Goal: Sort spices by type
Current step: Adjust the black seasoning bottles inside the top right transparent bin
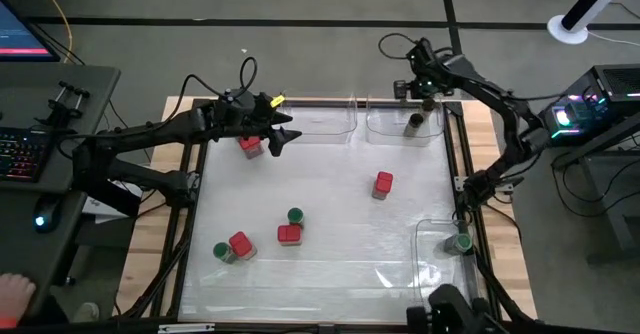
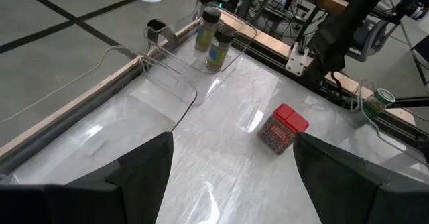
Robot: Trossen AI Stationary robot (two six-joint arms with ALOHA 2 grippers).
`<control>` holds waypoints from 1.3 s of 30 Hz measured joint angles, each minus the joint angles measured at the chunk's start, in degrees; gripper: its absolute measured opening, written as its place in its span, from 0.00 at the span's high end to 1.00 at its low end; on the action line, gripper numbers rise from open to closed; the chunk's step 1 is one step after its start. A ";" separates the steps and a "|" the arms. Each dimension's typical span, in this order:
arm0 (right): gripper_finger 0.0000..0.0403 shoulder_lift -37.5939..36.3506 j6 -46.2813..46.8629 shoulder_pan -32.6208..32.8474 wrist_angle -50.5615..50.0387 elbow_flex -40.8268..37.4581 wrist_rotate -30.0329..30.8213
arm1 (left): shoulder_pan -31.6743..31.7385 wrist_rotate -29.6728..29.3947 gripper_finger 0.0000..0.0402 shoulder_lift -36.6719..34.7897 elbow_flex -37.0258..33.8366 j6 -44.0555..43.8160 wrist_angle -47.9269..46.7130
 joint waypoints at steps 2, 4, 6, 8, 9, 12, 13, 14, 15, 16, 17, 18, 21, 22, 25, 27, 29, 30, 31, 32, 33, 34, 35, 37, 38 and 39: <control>1.00 -0.98 0.63 1.41 -2.31 0.05 -4.15 | 0.00 0.00 0.26 0.00 0.00 0.00 0.00; 1.00 -1.22 1.64 4.24 -4.64 0.03 -4.21 | 0.00 0.02 0.26 0.00 0.00 0.00 0.00; 1.00 -1.13 3.38 7.22 -5.17 0.03 -0.99 | 0.00 0.02 0.26 0.00 0.00 0.00 0.00; 1.00 -0.53 5.56 9.64 -3.28 0.03 0.58 | 0.00 0.02 0.26 0.00 0.00 -0.01 0.00; 1.00 -0.13 6.54 10.42 -1.53 0.03 -0.01 | 0.00 0.02 0.26 0.00 0.00 -0.01 0.00; 1.00 1.08 9.06 12.16 0.93 0.03 -2.07 | 0.00 0.02 0.26 0.00 0.00 0.00 0.00; 1.00 1.63 9.52 12.70 0.58 0.02 -1.94 | 0.00 0.03 0.26 0.00 0.00 0.00 0.00; 1.00 2.32 9.87 13.13 -0.18 0.01 -1.57 | 0.00 0.02 0.26 0.00 0.00 0.00 0.00; 1.00 3.14 10.03 13.45 -1.27 0.01 -1.15 | 0.00 0.03 0.26 0.00 0.00 0.00 -0.02; 1.00 3.93 10.05 13.64 -2.42 -0.02 -0.71 | 0.00 0.04 0.26 0.00 0.00 0.00 -0.02; 1.00 4.57 10.07 13.76 -3.36 -0.06 -0.08 | 0.00 0.04 0.26 0.00 0.00 0.00 -0.02; 1.00 5.13 10.05 13.78 -4.21 -0.06 1.03 | 0.00 0.04 0.26 0.00 0.00 0.00 -0.03; 1.00 5.78 10.23 13.52 -4.80 -0.06 4.23 | 0.00 0.04 0.26 0.00 0.00 0.00 -0.19; 1.00 5.81 10.19 13.35 -5.02 -0.06 4.73 | 0.00 0.04 0.26 0.00 -0.02 0.00 -0.20; 1.00 5.89 10.16 12.53 -7.98 -0.06 4.38 | 0.00 0.05 0.26 0.00 -0.02 0.00 -0.20; 1.00 5.91 10.05 12.29 -9.83 -0.08 4.81 | 0.00 0.06 0.26 0.00 -0.02 0.00 -0.20; 1.00 5.91 10.01 12.02 -10.98 -0.08 6.05 | 0.00 0.07 0.26 0.02 -0.02 0.04 -0.17; 1.00 5.91 9.97 11.84 -11.03 -0.08 6.23 | 0.00 0.07 0.26 0.01 -0.02 0.03 -0.14; 1.00 5.91 9.73 11.64 -10.84 -0.08 6.28 | 0.00 0.07 0.26 0.01 -0.02 0.04 -0.11; 1.00 5.91 9.57 11.54 -10.69 -0.08 6.29 | 0.00 0.07 0.26 0.01 -0.02 0.04 -0.11; 1.00 5.91 9.57 11.41 -10.70 -0.08 6.32 | 0.00 0.07 0.26 0.00 -0.02 0.04 -0.11; 1.00 5.91 9.56 11.21 -10.74 -0.08 6.32 | 0.00 0.07 0.26 0.02 -0.02 0.04 -0.12; 1.00 5.91 9.57 11.02 -10.73 -0.08 6.37 | 0.00 0.07 0.26 0.00 -0.02 0.04 -0.14; 1.00 5.91 9.54 10.74 -10.69 -0.08 6.77 | 0.00 0.07 0.26 0.02 -0.02 0.04 -0.29; 1.00 5.91 9.57 10.54 -10.56 -0.08 6.67 | 0.00 0.07 0.26 0.02 -0.02 0.04 -0.45; 1.00 5.91 9.54 10.50 -10.23 -0.08 6.19 | 0.00 0.07 0.26 0.00 -0.02 0.04 -0.80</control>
